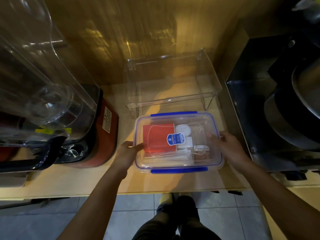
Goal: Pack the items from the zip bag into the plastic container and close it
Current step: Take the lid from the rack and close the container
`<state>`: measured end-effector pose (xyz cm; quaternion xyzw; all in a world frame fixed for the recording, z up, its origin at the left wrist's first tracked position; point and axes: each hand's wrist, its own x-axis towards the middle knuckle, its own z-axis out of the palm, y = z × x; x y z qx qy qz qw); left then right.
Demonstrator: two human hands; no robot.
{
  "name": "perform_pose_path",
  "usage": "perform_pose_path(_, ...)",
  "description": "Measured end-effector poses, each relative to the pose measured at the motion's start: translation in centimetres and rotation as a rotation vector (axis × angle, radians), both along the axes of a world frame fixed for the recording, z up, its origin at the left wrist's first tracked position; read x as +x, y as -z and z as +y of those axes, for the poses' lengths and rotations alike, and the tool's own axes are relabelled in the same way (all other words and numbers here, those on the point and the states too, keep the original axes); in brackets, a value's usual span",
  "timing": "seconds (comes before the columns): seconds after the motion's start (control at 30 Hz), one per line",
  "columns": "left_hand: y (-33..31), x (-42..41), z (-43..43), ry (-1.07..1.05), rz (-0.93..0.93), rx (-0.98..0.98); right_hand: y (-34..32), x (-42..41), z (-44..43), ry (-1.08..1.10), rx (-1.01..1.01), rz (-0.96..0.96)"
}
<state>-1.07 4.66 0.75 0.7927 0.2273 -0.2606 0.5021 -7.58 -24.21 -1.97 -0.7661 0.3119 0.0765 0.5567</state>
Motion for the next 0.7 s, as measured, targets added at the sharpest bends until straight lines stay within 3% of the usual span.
perform_pose_path(0.23,-3.0,-1.5,2.1,0.052,0.004,-0.236,-2.9,-2.5,-0.6,0.090,0.114,-0.183)
perform_pose_path(0.47,-9.1,-1.6,3.0,0.094,-0.194,-0.421,-9.8,-2.7,-1.2,0.046,0.222,-0.380)
perform_pose_path(0.63,-13.7,0.7,2.2,0.090,-0.233,-0.754,-14.0,0.2,-1.6,0.020,0.297,-0.562)
perform_pose_path(0.7,-15.4,2.2,1.4,0.114,-0.326,-0.739,-15.0,2.4,-1.8,-0.037,0.346,-0.573)
